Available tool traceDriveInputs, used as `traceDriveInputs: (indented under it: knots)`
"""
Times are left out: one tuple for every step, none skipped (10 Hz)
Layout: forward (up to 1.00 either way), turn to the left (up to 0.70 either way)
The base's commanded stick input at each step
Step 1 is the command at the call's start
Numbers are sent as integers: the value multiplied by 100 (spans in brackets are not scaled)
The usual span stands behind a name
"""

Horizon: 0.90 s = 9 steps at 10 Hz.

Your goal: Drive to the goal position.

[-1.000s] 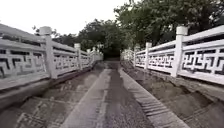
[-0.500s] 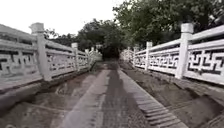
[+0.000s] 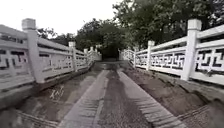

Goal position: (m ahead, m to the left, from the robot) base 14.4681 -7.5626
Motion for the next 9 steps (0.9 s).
traceDriveInputs:
  knots:
    - [45,3]
    - [45,3]
    - [45,3]
    - [45,3]
    - [45,3]
    - [45,3]
    - [45,3]
    - [45,3]
    - [45,3]
